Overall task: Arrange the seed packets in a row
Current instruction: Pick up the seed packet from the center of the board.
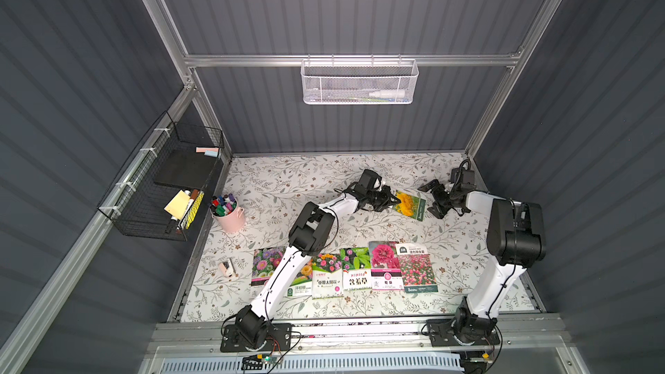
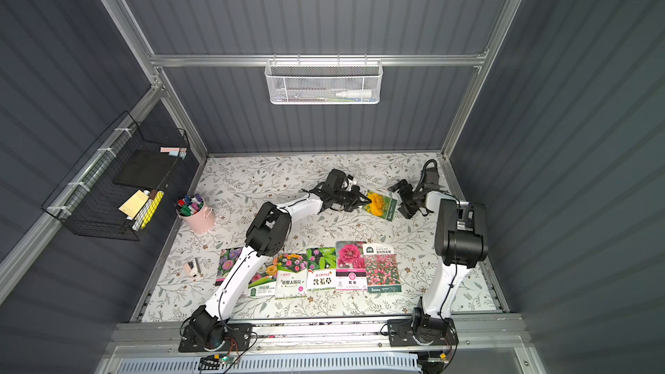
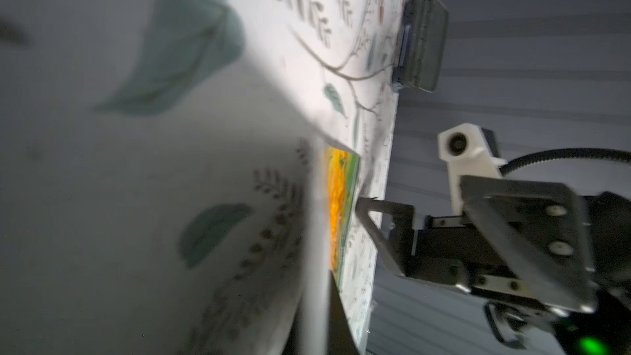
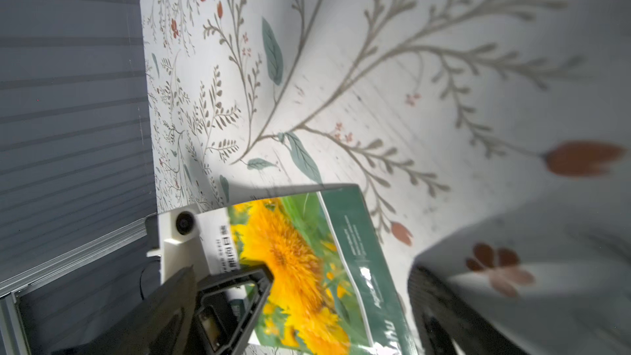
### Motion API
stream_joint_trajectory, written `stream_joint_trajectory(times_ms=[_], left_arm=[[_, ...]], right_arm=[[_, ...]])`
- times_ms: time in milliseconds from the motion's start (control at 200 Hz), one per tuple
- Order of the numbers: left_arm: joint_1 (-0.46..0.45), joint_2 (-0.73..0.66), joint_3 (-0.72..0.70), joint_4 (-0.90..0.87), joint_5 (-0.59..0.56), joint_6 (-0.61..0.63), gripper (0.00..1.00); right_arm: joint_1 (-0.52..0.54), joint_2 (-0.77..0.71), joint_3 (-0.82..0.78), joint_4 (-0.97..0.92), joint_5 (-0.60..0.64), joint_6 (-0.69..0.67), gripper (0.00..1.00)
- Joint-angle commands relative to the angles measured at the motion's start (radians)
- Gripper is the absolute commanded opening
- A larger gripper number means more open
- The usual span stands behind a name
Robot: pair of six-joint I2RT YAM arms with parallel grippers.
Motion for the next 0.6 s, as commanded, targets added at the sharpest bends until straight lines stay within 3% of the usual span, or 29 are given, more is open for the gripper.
stream_joint_trajectory(times_ms=[0,170,345,495,595], left_arm=[[0.011,-0.078,0.022,-0.075,0.08,0.063,0.0],[0.012,-0.141,0.021,-0.044,0.253,0.053,0.0],[0.011,-0.201,-0.046,0.127,0.409,-0.095,0.0],[0.009,-0.28,-0.168,0.248,0.446,-0.168,0.0],[0.006,-0.325,-0.227,0.247,0.446,-0.154,0.0]], right_arm=[[-0.016,-0.082,-0.055,-0.085,-0.03,-0.043,0.99],[-0.043,-0.254,-0.157,-0.122,-0.124,-0.099,0.99],[-0.073,-0.422,-0.249,-0.136,-0.191,-0.083,0.99],[-0.086,-0.494,-0.31,-0.07,-0.286,-0.009,0.98],[-0.086,-0.544,-0.351,0.006,-0.338,0.048,0.88]])
